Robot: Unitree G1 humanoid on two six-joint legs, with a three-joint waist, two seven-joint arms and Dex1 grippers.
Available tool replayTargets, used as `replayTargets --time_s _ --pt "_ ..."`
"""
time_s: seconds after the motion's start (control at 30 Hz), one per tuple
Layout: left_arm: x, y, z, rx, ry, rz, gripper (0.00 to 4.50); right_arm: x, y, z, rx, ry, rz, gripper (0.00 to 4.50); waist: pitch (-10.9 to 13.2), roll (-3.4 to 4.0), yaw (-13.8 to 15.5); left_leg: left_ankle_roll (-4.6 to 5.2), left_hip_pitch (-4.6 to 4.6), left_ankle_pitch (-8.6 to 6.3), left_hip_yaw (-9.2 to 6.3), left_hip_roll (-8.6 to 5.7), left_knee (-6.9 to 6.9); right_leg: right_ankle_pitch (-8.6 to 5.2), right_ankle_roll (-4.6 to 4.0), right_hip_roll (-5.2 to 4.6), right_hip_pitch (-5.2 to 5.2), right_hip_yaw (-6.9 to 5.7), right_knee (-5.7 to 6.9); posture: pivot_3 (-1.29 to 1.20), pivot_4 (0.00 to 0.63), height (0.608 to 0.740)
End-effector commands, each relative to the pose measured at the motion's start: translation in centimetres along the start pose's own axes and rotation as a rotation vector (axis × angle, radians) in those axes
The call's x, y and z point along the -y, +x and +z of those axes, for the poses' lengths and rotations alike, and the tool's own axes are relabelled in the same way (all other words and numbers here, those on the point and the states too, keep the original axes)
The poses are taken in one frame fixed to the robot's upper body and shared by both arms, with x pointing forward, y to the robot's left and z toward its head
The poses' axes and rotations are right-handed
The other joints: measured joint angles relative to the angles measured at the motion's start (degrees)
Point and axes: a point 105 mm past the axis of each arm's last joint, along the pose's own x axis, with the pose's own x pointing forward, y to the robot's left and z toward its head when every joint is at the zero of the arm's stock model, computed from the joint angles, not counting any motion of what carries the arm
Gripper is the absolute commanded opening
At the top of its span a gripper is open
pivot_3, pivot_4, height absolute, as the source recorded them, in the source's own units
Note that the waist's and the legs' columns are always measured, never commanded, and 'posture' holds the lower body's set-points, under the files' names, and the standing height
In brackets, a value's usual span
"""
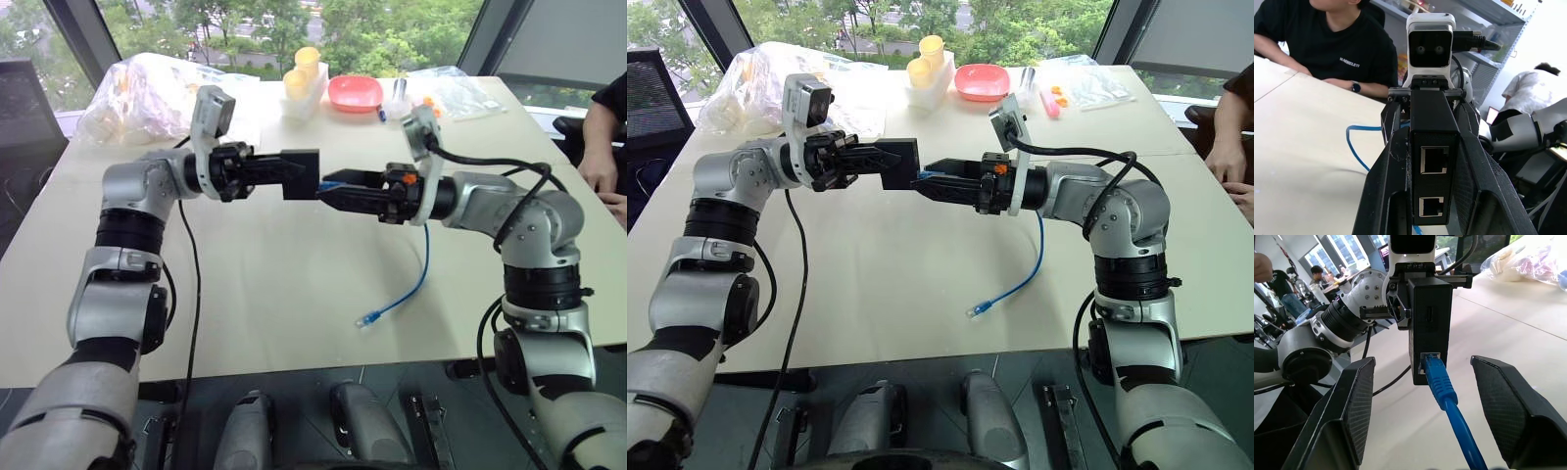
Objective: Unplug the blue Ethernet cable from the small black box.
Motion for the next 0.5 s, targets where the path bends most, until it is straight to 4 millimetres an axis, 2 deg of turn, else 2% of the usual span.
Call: replayTargets --time_s 0.03,0.13,0.27,0.3,0.5 --pt "0.46 -0.16 1.3 0.014 0.053 -0.001 0.49 -0.67 -0.02 1.13 0.037 -0.046 0.018 3.22 0.0 0.0 0.0 0.0 0.0 0.0 0.0 0.0 0.0 0.0 0.0 0.0 0.0 0.0 0.0 0.0 0.15 0.737" --pt "0.48 -0.13 1.3 0.013 0.053 -0.003 0.49 -0.57 0.02 1.05 0.038 -0.043 0.012 2.38 0.0 0.0 0.0 0.0 0.0 0.0 0.0 0.0 0.0 0.0 0.0 0.0 0.0 0.0 0.0 0.0 0.15 0.737" --pt "0.48 -0.06 1.31 0.014 0.052 -0.004 0.49 -0.55 0.01 0.89 0.035 -0.043 0.011 0.44 0.0 0.0 0.0 0.0 0.0 0.0 0.0 0.0 -0.01 0.0 0.0 0.0 0.0 0.0 -0.01 0.0 0.15 0.737" --pt "0.47 -0.05 1.32 0.014 0.052 -0.004 0.49 -0.55 0.0 0.86 0.034 -0.043 0.01 0.07 0.0 0.0 0.0 0.0 0.0 0.0 0.0 0.0 -0.01 0.0 0.0 0.0 0.0 0.0 -0.01 0.0 0.15 0.737" --pt "0.37 -0.11 1.45 0.02 0.053 0.004 0.49 -0.53 -0.07 0.31 0.004 -0.063 0.004 0.07 0.0 0.0 0.0 0.0 -0.01 0.0 0.0 0.0 -0.02 0.0 0.0 0.0 0.0 0.0 -0.04 0.0 0.15 0.737"
